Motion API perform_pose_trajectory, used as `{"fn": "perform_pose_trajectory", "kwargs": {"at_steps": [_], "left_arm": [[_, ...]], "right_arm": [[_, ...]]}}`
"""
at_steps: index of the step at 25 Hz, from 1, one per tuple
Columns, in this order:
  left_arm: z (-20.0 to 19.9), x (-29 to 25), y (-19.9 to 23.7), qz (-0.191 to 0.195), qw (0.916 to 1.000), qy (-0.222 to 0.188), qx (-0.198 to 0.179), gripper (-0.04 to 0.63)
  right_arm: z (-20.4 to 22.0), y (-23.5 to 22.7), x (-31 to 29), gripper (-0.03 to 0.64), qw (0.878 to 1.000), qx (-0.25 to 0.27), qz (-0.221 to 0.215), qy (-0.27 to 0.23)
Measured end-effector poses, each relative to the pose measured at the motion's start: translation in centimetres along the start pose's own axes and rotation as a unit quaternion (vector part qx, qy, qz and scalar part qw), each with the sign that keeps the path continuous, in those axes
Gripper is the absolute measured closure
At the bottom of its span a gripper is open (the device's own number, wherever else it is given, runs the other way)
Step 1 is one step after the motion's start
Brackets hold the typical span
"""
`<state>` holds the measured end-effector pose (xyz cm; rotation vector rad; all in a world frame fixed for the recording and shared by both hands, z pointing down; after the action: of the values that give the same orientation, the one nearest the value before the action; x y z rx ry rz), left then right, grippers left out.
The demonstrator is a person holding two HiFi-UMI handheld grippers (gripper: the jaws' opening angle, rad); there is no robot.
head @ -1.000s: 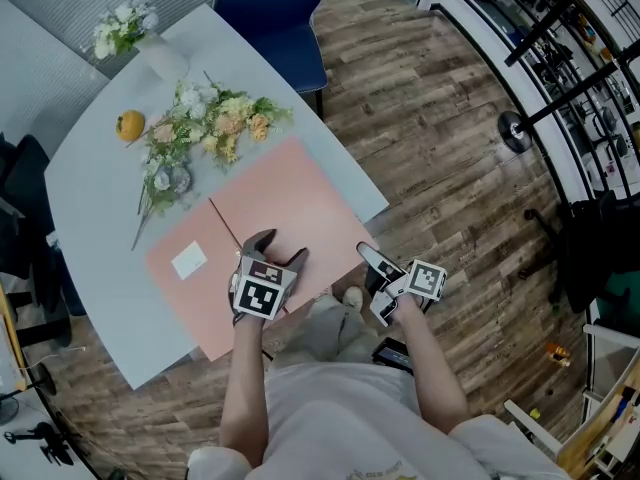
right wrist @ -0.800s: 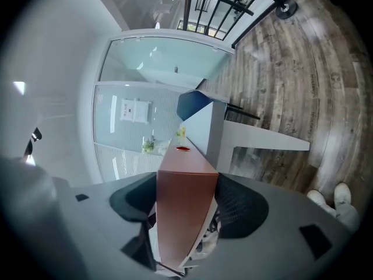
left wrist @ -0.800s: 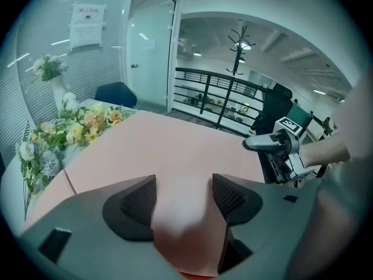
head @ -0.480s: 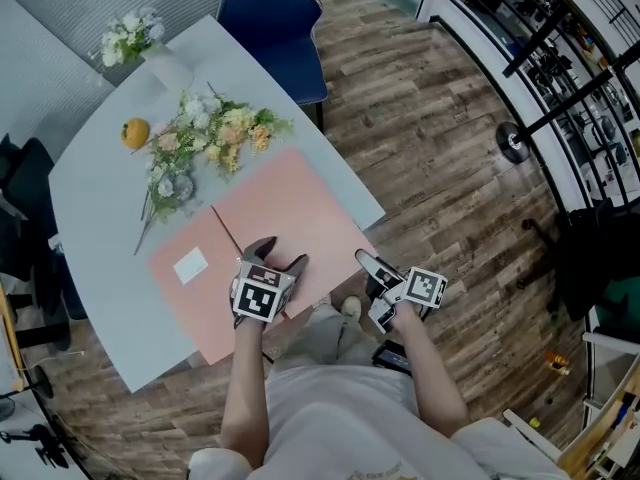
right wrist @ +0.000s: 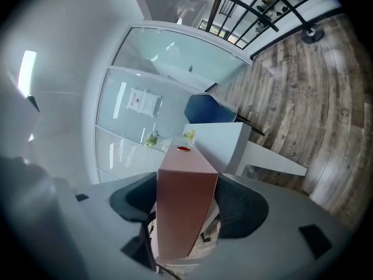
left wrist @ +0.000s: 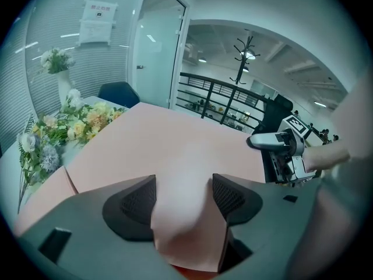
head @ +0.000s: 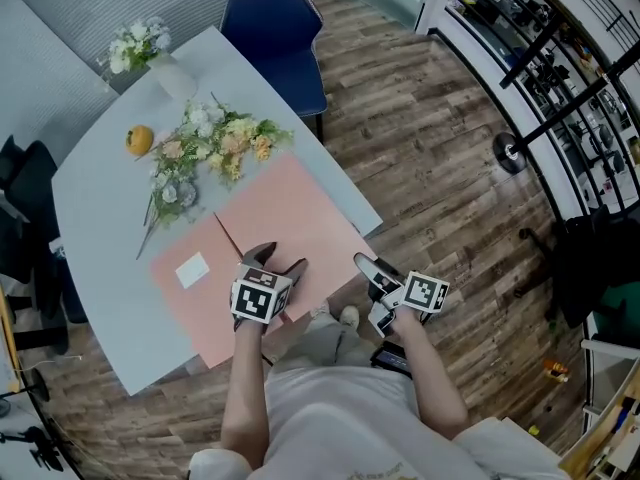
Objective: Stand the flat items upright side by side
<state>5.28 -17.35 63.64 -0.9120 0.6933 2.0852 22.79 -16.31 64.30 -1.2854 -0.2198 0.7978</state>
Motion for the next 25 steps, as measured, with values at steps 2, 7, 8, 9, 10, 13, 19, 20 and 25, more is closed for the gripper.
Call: {"fn": "perform_pose_trajectory", "kwargs": {"at_steps": [2, 7, 8, 9, 10, 13, 19, 20, 25], "left_arm": [[-0.2, 0.2, 0.0, 0.004, 0.9999, -0.007, 0.007, 0.307], [-0.6, 0.6, -0.1, 0.007, 0.9997, -0.015, 0.016, 0.307], [-0.6, 0.6, -0.1, 0.007, 0.9997, -0.017, 0.017, 0.307], [-0.7, 0.7, -0.1, 0.008, 0.9996, -0.019, 0.019, 0.307], [-0.8, 0.8, 0.0, 0.01, 0.9995, -0.021, 0.021, 0.307], [-0.9, 1.0, 0.0, 0.012, 0.9993, -0.024, 0.026, 0.307], [-1.2, 1.2, 0.0, 0.014, 0.9989, -0.034, 0.03, 0.307], [-1.3, 1.2, 0.0, 0.015, 0.9988, -0.036, 0.031, 0.307], [-1.6, 1.4, 0.1, 0.023, 0.9977, -0.048, 0.042, 0.307]], "right_arm": [[-0.3, 0.8, 0.0, 0.299, 1.0, 0.014, -0.002, -0.001], [-1.0, 1.9, 0.2, 0.301, 0.999, 0.046, 0.006, -0.001], [-1.1, 2.2, 0.3, 0.301, 0.999, 0.053, 0.008, -0.001], [-1.2, 2.5, 0.3, 0.301, 0.998, 0.06, 0.01, -0.001], [-1.3, 2.7, 0.3, 0.301, 0.998, 0.066, 0.011, 0.0], [-1.4, 3.3, 0.3, 0.301, 0.996, 0.083, 0.014, 0.005], [-1.8, 4.8, 0.4, 0.301, 0.993, 0.113, 0.015, 0.001], [-1.9, 5.0, 0.4, 0.301, 0.993, 0.117, 0.015, 0.001], [-2.2, 5.9, 0.5, 0.301, 0.991, 0.135, 0.016, 0.0]]}}
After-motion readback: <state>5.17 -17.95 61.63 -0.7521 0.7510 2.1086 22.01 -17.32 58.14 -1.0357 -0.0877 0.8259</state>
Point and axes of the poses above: the fingertips, and each gripper's own axes: x backward along the fingers, y to its left, z out of its underside, the point moved 1 cm from there along x, backward along the fingers, and after that the axes turned 2 degrees about z, right-handed, at the moved point
